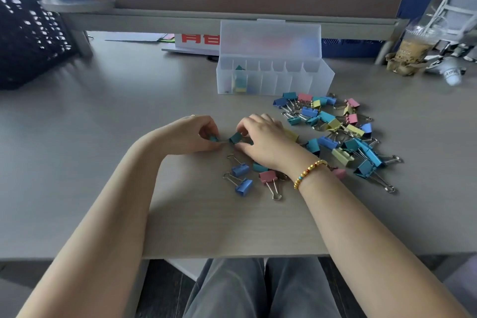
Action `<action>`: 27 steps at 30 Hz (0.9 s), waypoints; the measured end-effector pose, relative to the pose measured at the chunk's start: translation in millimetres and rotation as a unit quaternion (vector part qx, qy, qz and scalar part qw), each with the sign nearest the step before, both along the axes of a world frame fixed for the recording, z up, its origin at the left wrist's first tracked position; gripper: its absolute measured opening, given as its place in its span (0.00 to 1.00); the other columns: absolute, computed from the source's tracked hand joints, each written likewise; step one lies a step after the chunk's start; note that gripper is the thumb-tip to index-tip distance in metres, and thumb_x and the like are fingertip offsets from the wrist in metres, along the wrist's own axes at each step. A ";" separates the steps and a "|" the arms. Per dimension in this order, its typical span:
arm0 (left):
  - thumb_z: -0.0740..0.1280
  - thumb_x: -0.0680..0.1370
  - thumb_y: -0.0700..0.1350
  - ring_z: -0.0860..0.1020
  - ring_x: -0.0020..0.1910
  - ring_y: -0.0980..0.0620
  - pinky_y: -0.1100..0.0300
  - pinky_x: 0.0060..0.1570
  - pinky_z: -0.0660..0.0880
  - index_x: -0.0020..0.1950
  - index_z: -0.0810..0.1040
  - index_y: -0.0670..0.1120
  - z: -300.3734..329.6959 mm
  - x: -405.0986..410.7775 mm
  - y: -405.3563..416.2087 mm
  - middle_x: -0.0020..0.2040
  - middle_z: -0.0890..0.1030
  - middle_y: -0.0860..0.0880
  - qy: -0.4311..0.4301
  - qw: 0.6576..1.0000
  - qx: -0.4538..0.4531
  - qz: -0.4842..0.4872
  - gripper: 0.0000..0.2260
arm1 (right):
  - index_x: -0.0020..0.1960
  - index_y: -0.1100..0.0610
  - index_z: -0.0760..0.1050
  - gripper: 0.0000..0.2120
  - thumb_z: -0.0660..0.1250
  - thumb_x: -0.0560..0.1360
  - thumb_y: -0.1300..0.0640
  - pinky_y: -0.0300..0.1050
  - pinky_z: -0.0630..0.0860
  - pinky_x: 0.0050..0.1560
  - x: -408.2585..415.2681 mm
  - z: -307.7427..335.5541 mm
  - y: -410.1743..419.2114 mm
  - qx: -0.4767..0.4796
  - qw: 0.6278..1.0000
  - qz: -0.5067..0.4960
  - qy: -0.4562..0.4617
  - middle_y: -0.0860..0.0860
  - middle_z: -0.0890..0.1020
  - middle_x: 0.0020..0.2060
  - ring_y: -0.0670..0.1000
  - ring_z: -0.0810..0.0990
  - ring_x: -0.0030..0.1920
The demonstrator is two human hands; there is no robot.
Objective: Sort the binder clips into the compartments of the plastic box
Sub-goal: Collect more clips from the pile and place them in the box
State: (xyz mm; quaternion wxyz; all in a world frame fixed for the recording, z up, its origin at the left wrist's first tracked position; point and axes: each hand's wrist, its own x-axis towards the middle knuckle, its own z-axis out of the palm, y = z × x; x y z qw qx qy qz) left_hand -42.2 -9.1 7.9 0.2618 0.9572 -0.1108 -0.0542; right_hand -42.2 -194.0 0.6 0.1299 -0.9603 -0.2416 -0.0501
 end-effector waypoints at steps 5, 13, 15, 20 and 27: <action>0.67 0.76 0.43 0.78 0.40 0.46 0.54 0.45 0.77 0.48 0.72 0.45 -1.2 5.0 -2.8 0.43 0.81 0.46 -0.003 0.988 -0.132 0.086 0.05 | 0.58 0.57 0.68 0.11 0.61 0.78 0.55 0.46 0.73 0.54 -0.9 6.7 -6.4 0.257 0.965 -0.009 0.047 0.51 0.79 0.51 0.51 0.77 0.51; 0.54 0.78 0.33 0.67 0.31 0.54 0.67 0.28 0.72 0.41 0.74 0.45 8.1 -2.0 -19.0 0.34 0.67 0.50 0.138 0.850 -0.495 0.118 0.12 | 0.47 0.53 0.72 0.15 0.49 0.79 0.64 0.39 0.68 0.36 14.1 22.8 -32.9 0.622 0.743 -0.059 0.241 0.50 0.72 0.33 0.46 0.70 0.34; 0.63 0.77 0.45 0.67 0.33 0.56 0.65 0.33 0.68 0.43 0.77 0.49 14.2 -7.8 -14.9 0.33 0.69 0.54 0.119 0.927 -0.355 0.026 0.05 | 0.46 0.52 0.73 0.09 0.54 0.79 0.57 0.40 0.67 0.38 11.5 23.1 -39.2 0.521 0.817 -0.063 0.239 0.49 0.69 0.34 0.47 0.67 0.34; 0.74 0.69 0.56 0.70 0.41 0.55 0.63 0.42 0.69 0.54 0.73 0.61 17.4 -21.2 -19.5 0.46 0.68 0.54 0.112 0.984 0.043 -0.132 0.17 | 0.59 0.50 0.69 0.16 0.68 0.74 0.49 0.41 0.66 0.42 -2.4 26.2 -49.2 0.109 0.983 -0.032 0.143 0.44 0.65 0.37 0.46 0.67 0.39; 0.71 0.72 0.54 0.70 0.39 0.58 0.69 0.36 0.66 0.51 0.74 0.54 1.8 -11.9 -27.6 0.45 0.65 0.57 0.041 0.996 0.024 -0.075 0.11 | 0.58 0.48 0.71 0.11 0.64 0.76 0.48 0.50 0.62 0.61 6.4 18.4 -56.1 -0.009 0.991 -0.093 0.096 0.44 0.68 0.43 0.52 0.71 0.54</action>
